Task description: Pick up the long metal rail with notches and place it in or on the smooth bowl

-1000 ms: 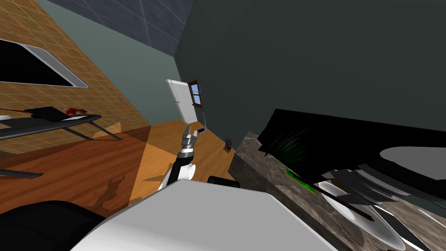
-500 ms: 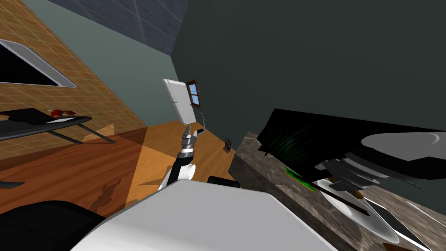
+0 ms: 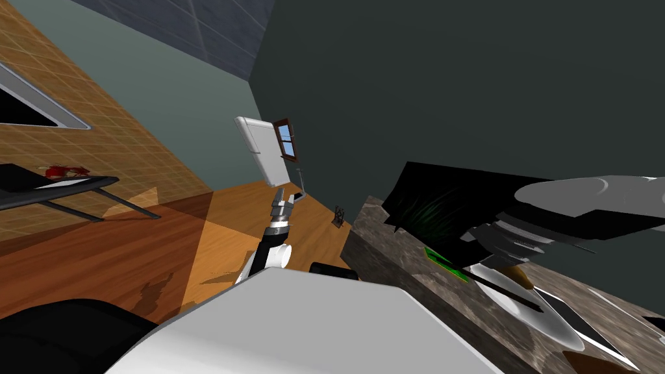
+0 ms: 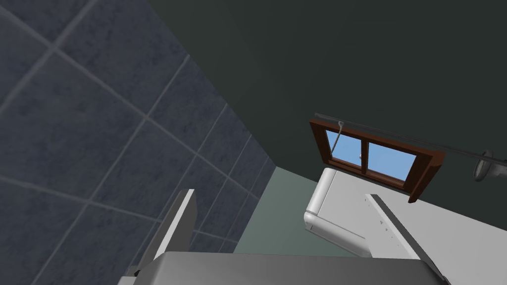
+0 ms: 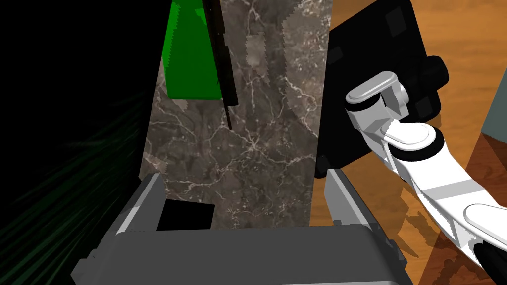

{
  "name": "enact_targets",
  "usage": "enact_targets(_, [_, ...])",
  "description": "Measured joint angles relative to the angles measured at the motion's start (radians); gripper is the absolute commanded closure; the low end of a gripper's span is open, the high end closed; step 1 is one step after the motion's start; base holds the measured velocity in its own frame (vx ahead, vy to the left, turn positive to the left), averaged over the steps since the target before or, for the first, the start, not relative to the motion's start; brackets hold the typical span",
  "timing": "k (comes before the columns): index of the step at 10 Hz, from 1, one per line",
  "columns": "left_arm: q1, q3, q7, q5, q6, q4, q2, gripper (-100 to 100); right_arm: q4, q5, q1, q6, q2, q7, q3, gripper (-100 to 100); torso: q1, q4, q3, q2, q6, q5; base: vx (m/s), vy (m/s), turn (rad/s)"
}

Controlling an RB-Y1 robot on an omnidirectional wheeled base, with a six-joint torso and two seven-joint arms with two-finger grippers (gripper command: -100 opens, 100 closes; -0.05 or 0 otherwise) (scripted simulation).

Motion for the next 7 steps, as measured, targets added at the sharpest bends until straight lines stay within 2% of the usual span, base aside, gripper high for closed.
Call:
enact_targets(1, [0.000, 0.000, 0.000, 0.000, 0.000, 0.000, 0.000, 0, 0.011, -0.008, 0.011, -0.016, -0.028, -0.009, -0.017, -100, 0.000, 0.000, 0.000, 0.000, 0.000, 0.000, 0.010, 0.022, -0.009])
enact_targets(2, [0.000, 0.000, 0.000, 0.000, 0.000, 0.000, 0.000, 0, 0.012, -0.009, 0.013, -0.020, -0.031, -0.010, -0.020, 0, -0.001, 0.000, 0.000, 0.001, 0.000, 0.000, 0.000, 0.000, 0.000])
enact_targets(7, [0.000, 0.000, 0.000, 0.000, 0.000, 0.000, 0.000, 0, 0.012, -0.009, 0.012, -0.020, -0.031, -0.010, -0.020, 0, -0.004, 0.000, 0.001, 0.002, 0.000, -0.001, 0.000, 0.000, 0.000])
